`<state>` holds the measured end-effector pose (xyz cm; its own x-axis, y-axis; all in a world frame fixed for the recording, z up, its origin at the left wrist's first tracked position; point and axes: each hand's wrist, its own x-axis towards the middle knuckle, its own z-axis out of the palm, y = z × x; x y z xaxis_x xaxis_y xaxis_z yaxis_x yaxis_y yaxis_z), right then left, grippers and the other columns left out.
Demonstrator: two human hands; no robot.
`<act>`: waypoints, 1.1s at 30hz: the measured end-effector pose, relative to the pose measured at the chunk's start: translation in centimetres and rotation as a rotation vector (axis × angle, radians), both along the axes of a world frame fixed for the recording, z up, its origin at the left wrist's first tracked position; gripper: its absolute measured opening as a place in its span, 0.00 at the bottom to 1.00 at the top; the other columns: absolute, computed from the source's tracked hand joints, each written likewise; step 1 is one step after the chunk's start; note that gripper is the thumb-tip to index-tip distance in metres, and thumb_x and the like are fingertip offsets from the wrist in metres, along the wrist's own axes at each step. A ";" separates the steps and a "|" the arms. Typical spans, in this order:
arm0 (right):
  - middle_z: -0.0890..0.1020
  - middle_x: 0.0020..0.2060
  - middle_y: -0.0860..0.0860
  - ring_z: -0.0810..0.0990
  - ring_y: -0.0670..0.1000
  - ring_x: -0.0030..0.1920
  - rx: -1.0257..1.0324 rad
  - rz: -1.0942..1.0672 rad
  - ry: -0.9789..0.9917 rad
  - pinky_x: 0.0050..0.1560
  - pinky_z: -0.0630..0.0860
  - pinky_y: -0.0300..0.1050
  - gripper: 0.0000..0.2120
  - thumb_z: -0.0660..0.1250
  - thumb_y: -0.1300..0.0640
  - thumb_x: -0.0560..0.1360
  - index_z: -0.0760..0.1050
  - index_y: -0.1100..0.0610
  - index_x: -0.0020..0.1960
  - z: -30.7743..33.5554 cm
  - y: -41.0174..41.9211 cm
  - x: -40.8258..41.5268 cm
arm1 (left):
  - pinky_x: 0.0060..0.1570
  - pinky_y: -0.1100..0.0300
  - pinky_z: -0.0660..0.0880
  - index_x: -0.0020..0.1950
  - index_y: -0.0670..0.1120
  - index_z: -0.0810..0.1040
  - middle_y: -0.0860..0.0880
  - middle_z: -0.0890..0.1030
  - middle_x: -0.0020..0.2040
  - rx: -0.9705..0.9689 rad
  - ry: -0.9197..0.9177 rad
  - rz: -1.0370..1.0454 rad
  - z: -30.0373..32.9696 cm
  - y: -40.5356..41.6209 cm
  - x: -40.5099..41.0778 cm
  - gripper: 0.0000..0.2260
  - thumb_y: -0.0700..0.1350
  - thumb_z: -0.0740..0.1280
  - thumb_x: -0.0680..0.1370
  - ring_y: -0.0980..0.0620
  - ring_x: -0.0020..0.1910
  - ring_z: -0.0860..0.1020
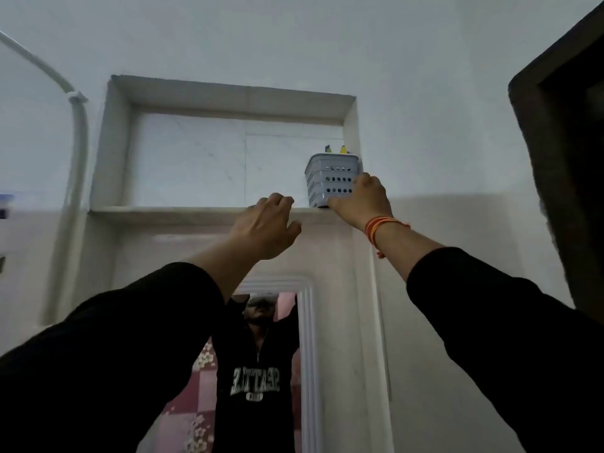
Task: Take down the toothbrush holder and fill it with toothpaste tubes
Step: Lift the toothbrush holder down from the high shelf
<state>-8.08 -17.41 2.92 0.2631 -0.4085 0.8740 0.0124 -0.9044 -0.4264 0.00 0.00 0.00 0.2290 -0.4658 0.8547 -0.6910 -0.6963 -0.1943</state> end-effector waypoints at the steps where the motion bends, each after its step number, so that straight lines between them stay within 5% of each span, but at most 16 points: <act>1: 0.74 0.65 0.59 0.76 0.59 0.63 0.017 0.007 -0.009 0.62 0.78 0.52 0.37 0.74 0.44 0.69 0.68 0.61 0.71 0.8 -0.8 1.0 | 0.64 0.47 0.72 0.74 0.43 0.68 0.43 0.71 0.73 0.004 0.007 0.009 0.6 -1.1 0.9 0.25 0.56 0.58 0.82 0.41 0.69 0.72; 13: 0.71 0.67 0.60 0.75 0.59 0.64 0.188 0.000 -0.083 0.60 0.78 0.52 0.63 0.79 0.33 0.57 0.53 0.62 0.78 6.1 -4.2 10.7 | 0.77 0.46 0.53 0.78 0.43 0.62 0.45 0.69 0.72 -0.084 -0.185 0.114 -0.2 -6.3 10.4 0.34 0.57 0.58 0.75 0.43 0.73 0.65; 19: 0.74 0.61 0.57 0.79 0.57 0.56 0.303 0.035 -0.187 0.45 0.74 0.46 0.56 0.79 0.33 0.54 0.63 0.60 0.70 5.6 -2.8 9.8 | 0.79 0.47 0.49 0.81 0.45 0.56 0.47 0.64 0.76 -0.050 -0.180 0.082 0.0 -5.9 11.2 0.36 0.61 0.57 0.77 0.44 0.77 0.60; 26: 0.72 0.62 0.56 0.79 0.57 0.57 0.270 0.110 -0.232 0.43 0.73 0.46 0.53 0.79 0.34 0.57 0.62 0.59 0.71 4.9 -0.6 5.9 | 0.80 0.49 0.42 0.84 0.47 0.47 0.48 0.53 0.83 -0.017 -0.107 0.001 -0.2 -4.8 10.6 0.36 0.60 0.56 0.81 0.47 0.83 0.47; 29: 0.71 0.63 0.56 0.77 0.56 0.59 0.226 0.140 -0.258 0.44 0.71 0.44 0.52 0.80 0.36 0.59 0.61 0.60 0.72 3.5 0.2 3.7 | 0.81 0.49 0.47 0.84 0.47 0.49 0.50 0.50 0.84 -0.046 -0.037 -0.128 -1.1 -4.0 9.9 0.33 0.58 0.57 0.83 0.50 0.83 0.44; 33: 0.70 0.64 0.57 0.76 0.56 0.60 0.210 0.183 -0.268 0.48 0.73 0.44 0.53 0.82 0.38 0.59 0.61 0.62 0.72 0.2 1.3 1.6 | 0.80 0.49 0.54 0.83 0.46 0.55 0.50 0.54 0.83 -0.089 0.065 -0.277 -3.1 -2.5 8.9 0.30 0.55 0.59 0.83 0.50 0.83 0.50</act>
